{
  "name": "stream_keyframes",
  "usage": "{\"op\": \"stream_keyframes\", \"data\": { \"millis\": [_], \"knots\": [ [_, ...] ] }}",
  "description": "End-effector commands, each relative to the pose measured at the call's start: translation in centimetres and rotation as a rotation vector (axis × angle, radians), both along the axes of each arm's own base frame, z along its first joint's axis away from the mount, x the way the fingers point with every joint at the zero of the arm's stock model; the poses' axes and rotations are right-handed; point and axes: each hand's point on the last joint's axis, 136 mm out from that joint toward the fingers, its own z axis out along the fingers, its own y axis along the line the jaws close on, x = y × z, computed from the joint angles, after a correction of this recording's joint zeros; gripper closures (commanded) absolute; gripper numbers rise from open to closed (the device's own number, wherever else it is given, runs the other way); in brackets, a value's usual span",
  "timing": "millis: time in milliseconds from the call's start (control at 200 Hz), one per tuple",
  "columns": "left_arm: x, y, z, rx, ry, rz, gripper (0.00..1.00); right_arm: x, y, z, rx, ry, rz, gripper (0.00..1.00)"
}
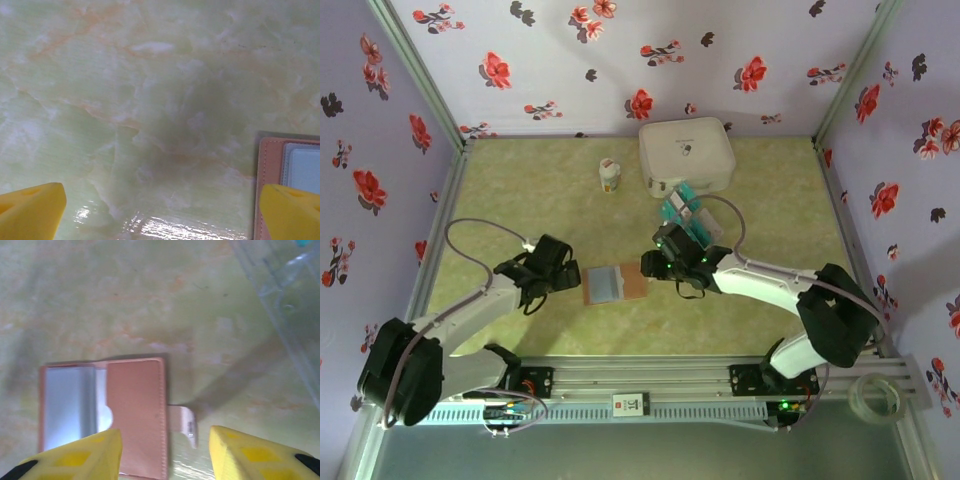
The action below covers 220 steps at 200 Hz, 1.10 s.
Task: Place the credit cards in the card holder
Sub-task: Move the card holder to the center of the table.
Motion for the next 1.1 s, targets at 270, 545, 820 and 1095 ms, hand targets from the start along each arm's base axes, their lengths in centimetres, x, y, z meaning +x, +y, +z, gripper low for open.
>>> {"op": "stream_keyframes", "data": {
  "millis": [270,545,820,1095],
  "knots": [
    [1.1,-3.6,-0.4,0.009,0.02,-0.094,0.0,0.0,-1.6,-1.5,-0.095,0.01,0.005,0.5],
    [1.2,-4.5,-0.4,0.016,0.018,-0.114,0.0,0.0,-1.3,-1.9,-0.096,0.026,0.013,0.5],
    [1.3,-4.9,-0.3,0.013,0.014,-0.124,0.0,0.5,-0.7,-3.0,-0.109,0.038,0.012,0.52],
    [1.0,-5.5,-0.6,0.016,0.023,-0.142,0.0,0.9,-0.2,-3.4,-0.124,0.044,0.033,0.74]
  ]
}}
